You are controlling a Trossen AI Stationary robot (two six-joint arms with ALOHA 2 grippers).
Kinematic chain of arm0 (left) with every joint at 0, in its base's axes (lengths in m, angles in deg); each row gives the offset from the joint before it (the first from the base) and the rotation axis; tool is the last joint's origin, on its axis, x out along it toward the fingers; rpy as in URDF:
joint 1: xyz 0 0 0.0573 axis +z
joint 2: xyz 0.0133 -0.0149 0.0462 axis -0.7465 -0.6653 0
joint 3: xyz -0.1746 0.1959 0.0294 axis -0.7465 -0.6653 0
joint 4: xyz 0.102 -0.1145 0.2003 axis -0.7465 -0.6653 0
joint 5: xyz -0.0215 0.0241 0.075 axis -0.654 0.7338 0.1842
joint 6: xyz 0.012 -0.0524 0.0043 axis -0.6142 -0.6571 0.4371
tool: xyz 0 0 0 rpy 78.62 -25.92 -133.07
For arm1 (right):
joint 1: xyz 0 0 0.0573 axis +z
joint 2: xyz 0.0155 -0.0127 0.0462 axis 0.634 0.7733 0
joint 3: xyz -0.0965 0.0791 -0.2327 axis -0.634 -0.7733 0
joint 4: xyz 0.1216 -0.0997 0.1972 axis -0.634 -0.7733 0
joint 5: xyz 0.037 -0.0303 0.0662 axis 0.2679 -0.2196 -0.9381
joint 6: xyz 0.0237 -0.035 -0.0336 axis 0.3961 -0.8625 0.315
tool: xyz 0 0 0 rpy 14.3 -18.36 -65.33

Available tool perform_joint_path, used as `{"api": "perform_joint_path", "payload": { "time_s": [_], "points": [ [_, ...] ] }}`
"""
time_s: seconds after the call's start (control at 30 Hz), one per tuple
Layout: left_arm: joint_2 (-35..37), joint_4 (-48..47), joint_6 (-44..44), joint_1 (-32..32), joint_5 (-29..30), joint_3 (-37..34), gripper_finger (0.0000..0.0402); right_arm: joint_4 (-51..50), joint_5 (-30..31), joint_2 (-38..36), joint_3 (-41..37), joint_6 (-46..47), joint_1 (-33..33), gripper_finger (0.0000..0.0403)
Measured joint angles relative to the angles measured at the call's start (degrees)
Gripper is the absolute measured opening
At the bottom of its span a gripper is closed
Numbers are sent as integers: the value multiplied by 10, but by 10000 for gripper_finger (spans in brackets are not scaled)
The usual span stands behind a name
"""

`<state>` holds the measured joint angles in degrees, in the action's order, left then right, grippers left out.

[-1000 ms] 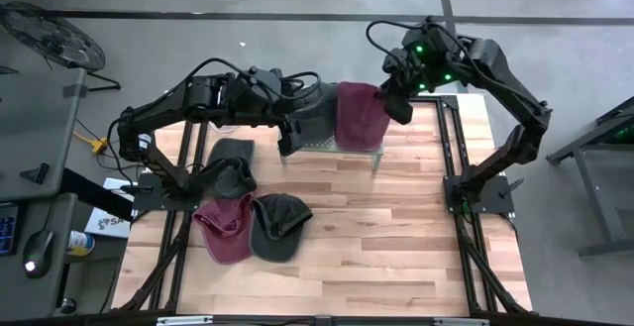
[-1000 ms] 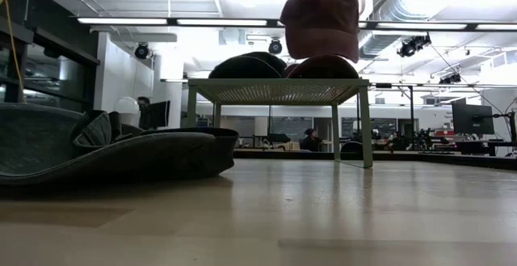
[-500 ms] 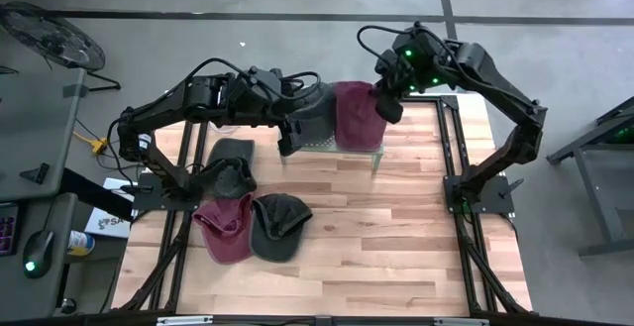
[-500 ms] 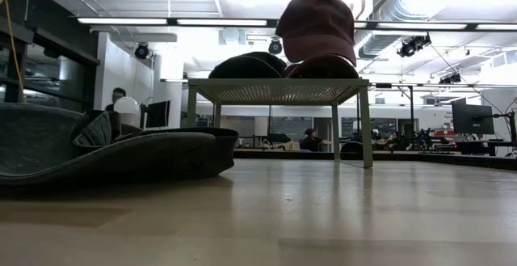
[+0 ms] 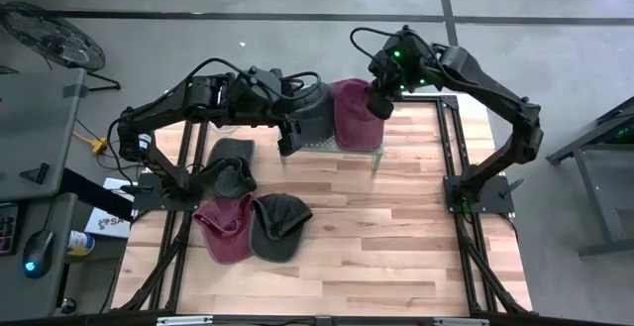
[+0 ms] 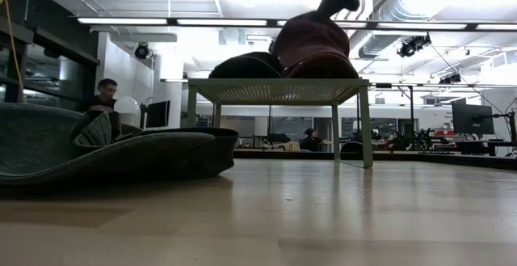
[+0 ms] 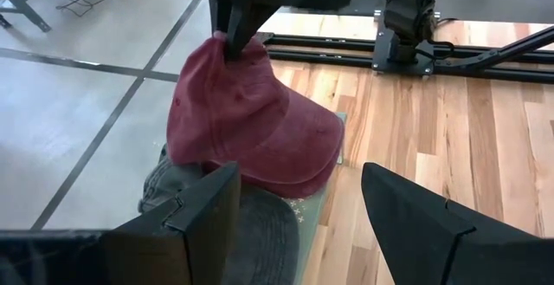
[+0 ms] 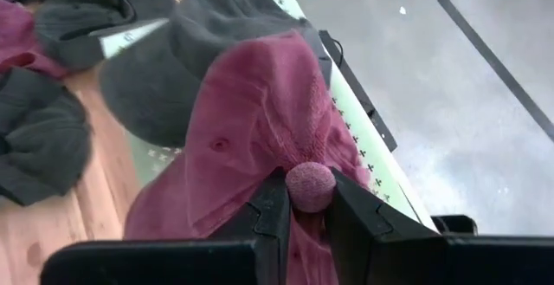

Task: Pick & Place hat
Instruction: Stack the right dark red cap on the other dark red cap on the shelf, then stack the bottom black cap on the other black cap on the shelf

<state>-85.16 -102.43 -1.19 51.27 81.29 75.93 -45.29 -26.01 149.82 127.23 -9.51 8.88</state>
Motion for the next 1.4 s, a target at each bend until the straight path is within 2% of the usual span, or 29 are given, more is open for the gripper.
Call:
{"api": "perform_joint_path", "payload": {
  "time_s": [0.2,0.6,0.93,1.07,1.23,1.4],
  "points": [
    [0,0,0,0,0,0,236,28,-1,0,-50,2,-18,49],
    [0,0,0,0,0,0,236,66,20,-4,-77,0,-22,149],
    [0,0,0,0,0,0,236,78,24,-65,-76,9,-22,231],
    [0,-21,-9,0,14,0,236,74,24,-96,-76,22,-22,240],
    [0,-115,-63,0,19,-1,236,51,22,-145,-76,38,-12,240],
    [0,-159,-124,-7,20,-53,236,13,20,-192,-75,42,5,241]
  ]
}}
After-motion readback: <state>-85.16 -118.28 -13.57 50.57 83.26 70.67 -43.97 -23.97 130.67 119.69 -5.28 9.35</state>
